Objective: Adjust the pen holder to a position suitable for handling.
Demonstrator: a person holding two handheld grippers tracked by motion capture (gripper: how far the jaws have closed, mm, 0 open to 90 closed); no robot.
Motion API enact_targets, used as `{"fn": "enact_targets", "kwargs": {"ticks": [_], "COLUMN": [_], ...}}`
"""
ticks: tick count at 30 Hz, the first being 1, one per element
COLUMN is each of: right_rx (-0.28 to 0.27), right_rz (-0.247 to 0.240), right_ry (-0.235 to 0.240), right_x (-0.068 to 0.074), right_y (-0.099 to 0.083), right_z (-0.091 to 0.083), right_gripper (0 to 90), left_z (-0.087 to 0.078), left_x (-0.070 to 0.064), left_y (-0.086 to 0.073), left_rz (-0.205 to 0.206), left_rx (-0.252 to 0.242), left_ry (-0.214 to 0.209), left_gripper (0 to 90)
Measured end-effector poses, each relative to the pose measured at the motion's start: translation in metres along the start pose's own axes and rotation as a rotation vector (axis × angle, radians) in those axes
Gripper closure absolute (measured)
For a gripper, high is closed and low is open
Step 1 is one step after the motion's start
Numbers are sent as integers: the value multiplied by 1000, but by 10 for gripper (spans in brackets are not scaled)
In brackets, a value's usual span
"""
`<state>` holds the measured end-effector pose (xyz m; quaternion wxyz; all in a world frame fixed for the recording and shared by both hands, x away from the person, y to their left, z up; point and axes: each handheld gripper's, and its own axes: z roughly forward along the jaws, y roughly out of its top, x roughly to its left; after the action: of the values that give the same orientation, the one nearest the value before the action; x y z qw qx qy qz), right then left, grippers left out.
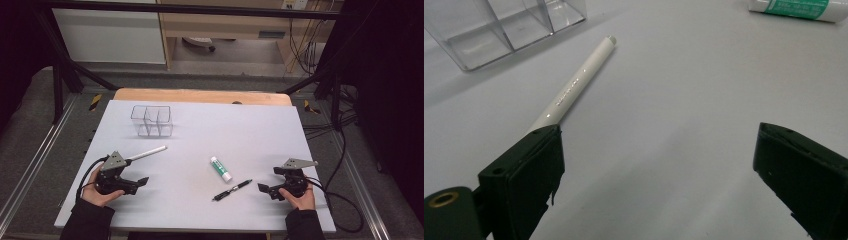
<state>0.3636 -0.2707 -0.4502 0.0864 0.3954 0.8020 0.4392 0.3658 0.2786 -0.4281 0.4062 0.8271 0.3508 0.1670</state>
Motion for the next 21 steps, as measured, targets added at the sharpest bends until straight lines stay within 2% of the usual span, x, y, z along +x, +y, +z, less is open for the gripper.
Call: {"fn": "enact_targets", "kwargs": {"ticks": [11, 21], "right_rx": [6, 4], "right_rz": [1, 0], "right_ry": [0, -5], "right_x": [0, 0], "right_y": [0, 0], "right_z": [0, 0], "right_gripper": [5, 5], "left_z": [-6, -7], "left_x": [2, 3], "left_y": [11, 25], "left_rz": [69, 137], "left_rx": [-16, 2], "left_ry": [27, 51], "left_gripper": [60, 60]}}
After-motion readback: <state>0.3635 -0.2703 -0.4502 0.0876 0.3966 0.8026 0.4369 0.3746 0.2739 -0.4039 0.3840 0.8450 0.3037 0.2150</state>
